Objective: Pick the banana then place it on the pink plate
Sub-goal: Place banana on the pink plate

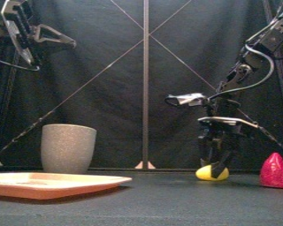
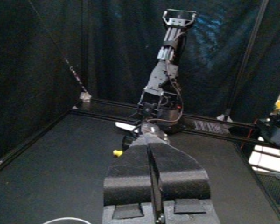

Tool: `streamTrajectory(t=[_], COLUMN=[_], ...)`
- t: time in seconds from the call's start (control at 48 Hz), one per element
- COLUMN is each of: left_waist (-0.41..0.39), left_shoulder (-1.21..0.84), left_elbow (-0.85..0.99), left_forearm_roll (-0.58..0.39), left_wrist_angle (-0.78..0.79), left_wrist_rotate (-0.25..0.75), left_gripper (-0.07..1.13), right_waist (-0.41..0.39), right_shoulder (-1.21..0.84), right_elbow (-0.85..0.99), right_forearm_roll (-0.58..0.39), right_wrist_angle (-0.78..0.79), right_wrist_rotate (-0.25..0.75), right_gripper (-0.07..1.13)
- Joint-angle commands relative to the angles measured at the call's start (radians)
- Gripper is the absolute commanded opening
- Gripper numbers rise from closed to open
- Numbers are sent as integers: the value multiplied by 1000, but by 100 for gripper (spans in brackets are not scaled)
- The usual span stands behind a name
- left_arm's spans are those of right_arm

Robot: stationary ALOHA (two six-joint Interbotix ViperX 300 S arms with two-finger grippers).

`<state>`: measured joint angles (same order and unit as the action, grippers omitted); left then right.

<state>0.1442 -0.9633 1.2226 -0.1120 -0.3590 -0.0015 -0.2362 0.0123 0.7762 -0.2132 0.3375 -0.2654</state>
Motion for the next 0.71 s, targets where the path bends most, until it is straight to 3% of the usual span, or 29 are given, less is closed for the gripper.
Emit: streamTrajectory(t=[0.021,0.229,0.354,0.708], left_waist=[2,2,2,28], left_shoulder=[-3,-5,-5,-5], left_elbow=[-12,-9,-9,2], left_forearm_roll=[-2,-2,-2,-3], left_wrist_angle=[-11,-11,-11,-11], left_wrist_rotate=[-3,-3,-3,-3], left_gripper=[0,0,0,0], right_waist=[0,5,48,281], right_shoulder=[-15,-34,-66,58], right_elbow=[-20,-69,-150,-440], right_forearm_roll=[5,28,74,402], right_wrist_angle=[2,-2,-15,-133], right_wrist_rotate=[2,17,26,41], right_gripper=[57,57,57,57])
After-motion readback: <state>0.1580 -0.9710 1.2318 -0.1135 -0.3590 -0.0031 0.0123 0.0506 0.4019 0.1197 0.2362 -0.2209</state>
